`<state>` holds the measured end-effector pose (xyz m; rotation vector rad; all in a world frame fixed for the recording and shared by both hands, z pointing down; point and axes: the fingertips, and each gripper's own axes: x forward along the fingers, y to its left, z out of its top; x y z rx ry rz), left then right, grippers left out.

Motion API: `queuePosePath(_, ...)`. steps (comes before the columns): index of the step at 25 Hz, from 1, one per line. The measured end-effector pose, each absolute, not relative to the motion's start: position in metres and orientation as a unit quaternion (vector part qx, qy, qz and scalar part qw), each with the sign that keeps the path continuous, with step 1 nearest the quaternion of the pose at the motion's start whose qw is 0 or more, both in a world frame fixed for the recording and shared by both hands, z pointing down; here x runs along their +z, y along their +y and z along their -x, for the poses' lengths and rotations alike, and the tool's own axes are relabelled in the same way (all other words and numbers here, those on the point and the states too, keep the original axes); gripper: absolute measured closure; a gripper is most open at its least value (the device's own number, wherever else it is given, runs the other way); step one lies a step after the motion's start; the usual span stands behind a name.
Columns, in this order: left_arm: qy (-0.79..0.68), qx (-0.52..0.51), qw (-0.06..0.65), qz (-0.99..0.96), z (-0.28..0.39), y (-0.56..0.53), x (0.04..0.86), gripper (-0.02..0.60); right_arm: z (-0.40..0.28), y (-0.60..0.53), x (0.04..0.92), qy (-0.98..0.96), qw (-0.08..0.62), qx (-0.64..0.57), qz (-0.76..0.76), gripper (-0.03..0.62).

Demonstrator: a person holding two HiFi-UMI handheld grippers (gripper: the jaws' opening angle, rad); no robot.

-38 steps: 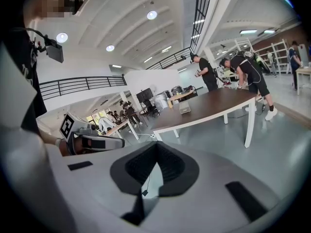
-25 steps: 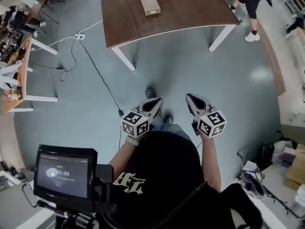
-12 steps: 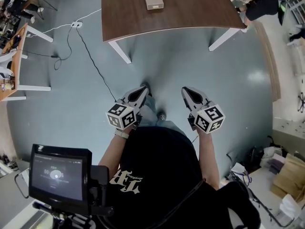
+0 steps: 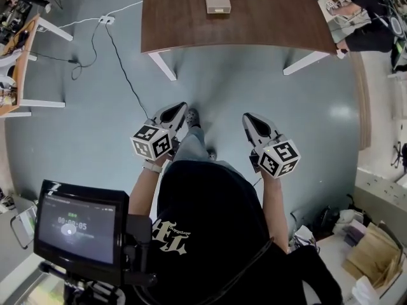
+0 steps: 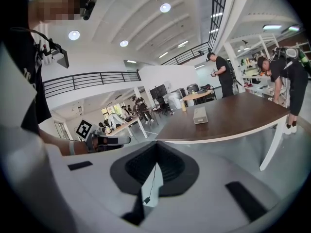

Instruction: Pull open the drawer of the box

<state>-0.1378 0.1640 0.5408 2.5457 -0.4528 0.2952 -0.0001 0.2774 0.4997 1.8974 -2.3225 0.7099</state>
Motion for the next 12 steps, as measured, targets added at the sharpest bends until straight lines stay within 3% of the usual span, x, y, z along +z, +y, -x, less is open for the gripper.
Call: queuePosePath(12,-0.151,0.115,0.279,-0.941,0.098,0.110,0.532,0.577,-0.056,0.213,0.490,-0.740,0.035,0.220,-0.634,0.608)
